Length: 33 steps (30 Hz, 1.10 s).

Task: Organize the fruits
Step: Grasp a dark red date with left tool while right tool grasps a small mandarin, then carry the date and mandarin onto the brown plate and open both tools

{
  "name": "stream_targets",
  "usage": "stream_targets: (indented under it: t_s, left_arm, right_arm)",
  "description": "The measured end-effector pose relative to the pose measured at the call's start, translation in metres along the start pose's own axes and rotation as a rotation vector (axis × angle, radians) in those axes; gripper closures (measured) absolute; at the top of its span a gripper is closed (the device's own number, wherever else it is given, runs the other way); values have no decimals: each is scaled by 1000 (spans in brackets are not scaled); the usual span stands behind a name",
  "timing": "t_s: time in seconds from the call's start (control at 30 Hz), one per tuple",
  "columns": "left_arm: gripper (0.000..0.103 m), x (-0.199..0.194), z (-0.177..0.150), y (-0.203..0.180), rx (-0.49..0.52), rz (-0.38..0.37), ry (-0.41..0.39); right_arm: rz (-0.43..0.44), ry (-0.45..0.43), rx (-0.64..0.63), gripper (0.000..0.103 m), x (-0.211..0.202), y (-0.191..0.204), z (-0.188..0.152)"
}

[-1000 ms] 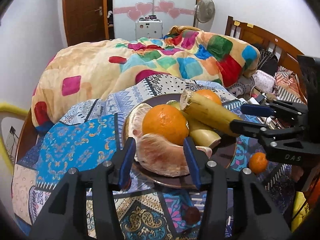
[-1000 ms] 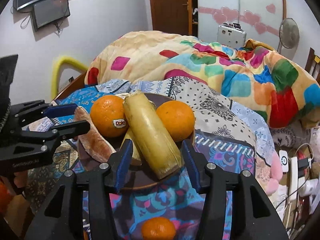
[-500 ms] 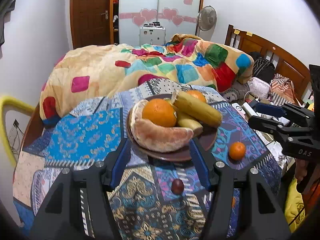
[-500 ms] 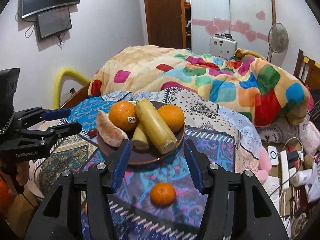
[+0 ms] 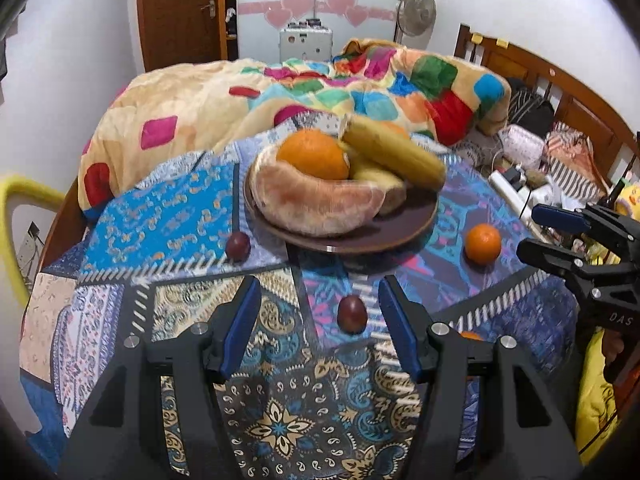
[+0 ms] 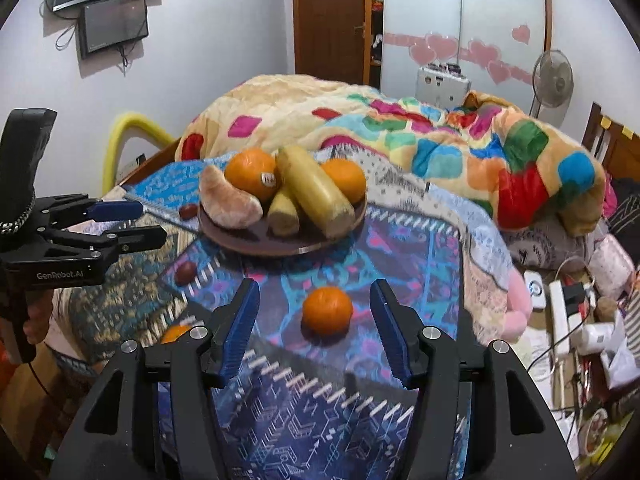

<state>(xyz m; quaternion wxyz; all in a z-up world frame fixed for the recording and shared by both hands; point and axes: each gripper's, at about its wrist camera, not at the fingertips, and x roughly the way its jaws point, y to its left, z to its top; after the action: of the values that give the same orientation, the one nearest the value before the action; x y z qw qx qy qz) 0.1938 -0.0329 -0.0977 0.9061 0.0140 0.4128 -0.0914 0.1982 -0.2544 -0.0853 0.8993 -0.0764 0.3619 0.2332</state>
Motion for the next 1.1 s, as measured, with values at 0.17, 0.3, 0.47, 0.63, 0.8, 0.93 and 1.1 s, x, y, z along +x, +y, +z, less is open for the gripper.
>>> stream_targets:
  t_s: [0.17, 0.3, 0.47, 0.63, 0.8, 0.93, 1.1]
  left_arm:
    - [42, 17, -11, 0, 7, -2, 35]
    - [42, 25, -16, -2, 23, -16, 54]
    - [46, 35, -18, -2, 12, -42, 81]
    - [60, 35, -16, -7, 40, -41, 73]
    - [88, 33, -15, -12, 57, -67, 57]
    - [90, 31, -15, -18, 92, -41, 43]
    - [90, 27, -11, -15, 72, -53, 36]
  right_arm:
    - [10, 49, 36, 49, 18, -9, -11]
    - [13, 70, 49, 49, 29, -13, -14]
    - [45, 72, 69, 49, 35, -14, -13]
    - [57, 73, 72, 61, 41, -11, -12]
    - [60, 71, 90, 68, 45, -13, -12]
    - [62, 65, 81, 69, 42, -10, -11]
    - [63, 39, 70, 69, 36, -6, -5]
